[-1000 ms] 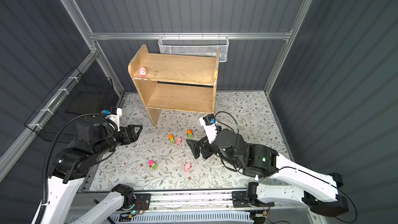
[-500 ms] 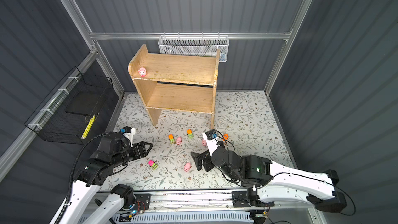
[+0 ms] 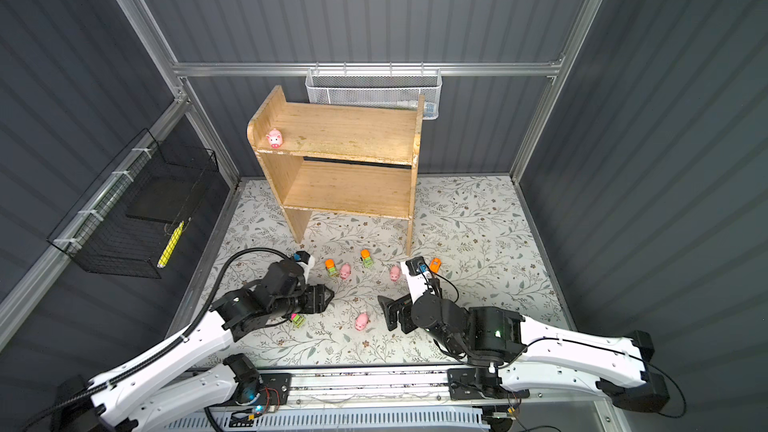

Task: Place and organize the plastic toys onto the shelf
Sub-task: 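Open the left gripper, release the pig, and swing down toward the table toys, then lower the left gripper around a second pink pig near the trucks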

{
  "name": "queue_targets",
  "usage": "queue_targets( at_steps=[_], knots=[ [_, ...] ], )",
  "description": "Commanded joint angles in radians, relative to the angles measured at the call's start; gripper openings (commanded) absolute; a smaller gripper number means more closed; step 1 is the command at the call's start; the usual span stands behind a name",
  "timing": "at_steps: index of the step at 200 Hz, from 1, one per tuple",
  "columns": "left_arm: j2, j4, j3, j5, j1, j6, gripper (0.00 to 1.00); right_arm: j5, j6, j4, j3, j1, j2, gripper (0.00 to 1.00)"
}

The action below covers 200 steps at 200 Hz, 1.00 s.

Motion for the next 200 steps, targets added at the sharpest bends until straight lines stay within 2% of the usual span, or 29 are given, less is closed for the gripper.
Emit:
queue_targets(
  at_steps=[1, 32, 54, 114, 200],
  knots=[
    [0.078, 0.134, -0.025, -0.143, -0.056, -0.014, 0.7, 0.041, 0.026, 0.013, -0.032, -0.001, -0.034, 0.99],
    [0.231, 0.272, -0.042, -0.122, -0.066, -0.017, 0.7, 0.053, 0.034, -0.021, -0.042, -0.003, -0.065, 0.99],
    [0.299, 0.346, -0.053, -0.154, -0.066, -0.025, 0.7, 0.056, 0.038, -0.032, -0.051, -0.005, -0.087, 0.99],
    [0.415, 0.431, -0.037, -0.257, -0.067, -0.022, 0.71, 0.069, 0.046, -0.047, -0.066, -0.011, -0.113, 0.99],
    [0.593, 0.526, 0.037, -0.232, -0.054, 0.048, 0.69, 0.081, 0.066, -0.086, -0.075, -0.017, -0.157, 0.99]
  ],
)
